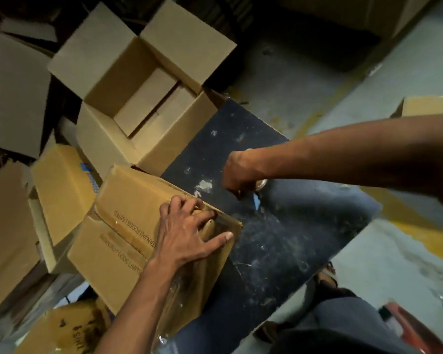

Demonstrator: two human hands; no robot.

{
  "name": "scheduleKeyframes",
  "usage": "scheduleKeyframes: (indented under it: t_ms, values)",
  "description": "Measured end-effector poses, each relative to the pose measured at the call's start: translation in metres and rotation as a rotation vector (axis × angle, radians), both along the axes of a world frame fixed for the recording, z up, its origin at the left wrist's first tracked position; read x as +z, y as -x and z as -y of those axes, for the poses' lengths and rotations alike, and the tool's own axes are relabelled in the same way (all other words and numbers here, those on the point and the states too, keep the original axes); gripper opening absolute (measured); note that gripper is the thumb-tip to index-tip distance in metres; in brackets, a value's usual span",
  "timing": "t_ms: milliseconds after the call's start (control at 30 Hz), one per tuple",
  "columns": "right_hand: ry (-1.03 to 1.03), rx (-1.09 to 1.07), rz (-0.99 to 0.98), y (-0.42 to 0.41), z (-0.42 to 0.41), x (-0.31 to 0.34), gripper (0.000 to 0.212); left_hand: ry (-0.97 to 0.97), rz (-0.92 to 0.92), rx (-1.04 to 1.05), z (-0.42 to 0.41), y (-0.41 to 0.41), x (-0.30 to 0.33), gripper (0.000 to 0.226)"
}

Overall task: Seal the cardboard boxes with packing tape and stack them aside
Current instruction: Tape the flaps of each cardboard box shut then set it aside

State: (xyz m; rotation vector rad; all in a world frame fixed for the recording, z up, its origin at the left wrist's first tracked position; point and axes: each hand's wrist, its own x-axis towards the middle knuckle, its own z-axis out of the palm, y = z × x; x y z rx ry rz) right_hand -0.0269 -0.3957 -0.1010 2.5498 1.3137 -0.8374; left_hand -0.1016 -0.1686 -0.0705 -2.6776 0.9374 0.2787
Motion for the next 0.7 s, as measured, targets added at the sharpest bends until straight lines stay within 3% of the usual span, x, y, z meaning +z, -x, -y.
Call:
scheduleKeyframes:
  t_ms: [67,200,400,567,700]
  values:
    - [0.065,-0.104,-0.082,-0.001,0.009,-0.024,0.039,0.004,-0.021,-0.006,0.001,-0.005,-0.002,0.082]
    - [-0.014,-0.27,-0.252,-0.012,0.022,-0.057,0.038,-0.095,-0.105,-0.024,0.009,-0.018,0.0,0.094]
    - [-0.08,-0.352,-0.365,-0.019,0.027,-0.08,0.06,-0.23,-0.268,-0.083,0.025,-0.037,0.005,0.11]
    - [-0.139,-0.448,-0.358,-0.029,0.027,-0.087,0.052,0.206,-0.325,-0.017,0.01,-0.032,0.005,0.092]
    - [-0.126,-0.457,-0.276,-0.032,0.024,-0.093,0.04,0.145,-0.286,-0.111,-0.001,-0.021,-0.001,0.087]
